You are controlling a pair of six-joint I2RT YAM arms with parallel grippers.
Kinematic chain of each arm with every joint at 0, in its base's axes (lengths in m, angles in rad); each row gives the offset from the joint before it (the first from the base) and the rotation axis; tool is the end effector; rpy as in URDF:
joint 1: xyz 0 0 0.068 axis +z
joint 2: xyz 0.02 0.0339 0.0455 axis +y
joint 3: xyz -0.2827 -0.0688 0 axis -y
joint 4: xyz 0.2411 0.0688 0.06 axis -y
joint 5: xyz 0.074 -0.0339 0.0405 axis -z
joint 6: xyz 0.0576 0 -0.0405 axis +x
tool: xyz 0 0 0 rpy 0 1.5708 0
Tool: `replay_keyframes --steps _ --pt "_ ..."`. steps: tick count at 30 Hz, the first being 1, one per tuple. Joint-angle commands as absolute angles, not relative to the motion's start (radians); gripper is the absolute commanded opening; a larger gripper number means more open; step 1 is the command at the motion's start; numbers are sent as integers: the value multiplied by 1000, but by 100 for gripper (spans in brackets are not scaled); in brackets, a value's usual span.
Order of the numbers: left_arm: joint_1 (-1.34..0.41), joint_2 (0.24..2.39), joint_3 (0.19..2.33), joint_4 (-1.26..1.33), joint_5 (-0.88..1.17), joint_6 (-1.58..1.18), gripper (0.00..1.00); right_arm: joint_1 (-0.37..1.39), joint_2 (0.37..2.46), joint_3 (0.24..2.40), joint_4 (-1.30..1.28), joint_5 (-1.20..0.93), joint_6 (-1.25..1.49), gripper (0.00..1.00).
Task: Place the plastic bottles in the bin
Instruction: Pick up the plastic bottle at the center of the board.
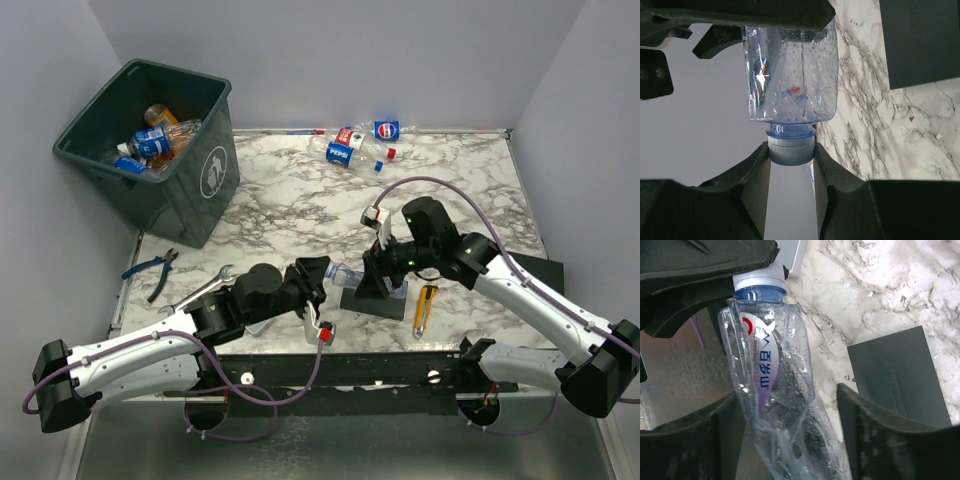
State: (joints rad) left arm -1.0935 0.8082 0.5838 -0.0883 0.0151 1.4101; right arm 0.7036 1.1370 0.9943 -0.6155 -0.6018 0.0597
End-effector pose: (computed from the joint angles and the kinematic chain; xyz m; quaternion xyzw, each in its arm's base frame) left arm 0.0903 -0.1766 0.2823 0.7692 0.2494 0.0867 0.5820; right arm 0.1593 0.1779 0.3116 -0.3887 0.7952 0.3932 0.2489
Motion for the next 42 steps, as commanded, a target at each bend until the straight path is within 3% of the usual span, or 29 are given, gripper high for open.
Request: replay_keyframes --steps 1,3,7,9,10,17,22,27,33,42 --pt "-1096 811 628 -50 68 1371 0 716 1121 968 -557 -582 68 63" --pt "-1097 808 632 -32 78 1348 4 718 1111 969 -552 -570 65 53" --pt "-1096 798 630 55 63 1238 53 719 1050 974 -517 -529 78 41" --pt "-1096 792 625 116 44 1158 96 718 1008 974 -486 -500 105 36" --pt "-1095 790 624 141 37 1126 99 719 991 974 -465 -483 126 34" --pt "-1095 768 590 319 12 822 99 719 818 888 -168 -288 312 31" --pt "-1096 781 604 504 -95 216 99 719 652 676 269 -285 412 32" --pt "-1089 883 686 521 -18 -230 99 719 640 611 412 -255 461 30" --pt "-1088 1039 740 618 251 -375 99 719 672 523 696 -240 643 30" --pt "-1083 1091 736 678 285 -411 97 719 730 444 963 -256 846 30"
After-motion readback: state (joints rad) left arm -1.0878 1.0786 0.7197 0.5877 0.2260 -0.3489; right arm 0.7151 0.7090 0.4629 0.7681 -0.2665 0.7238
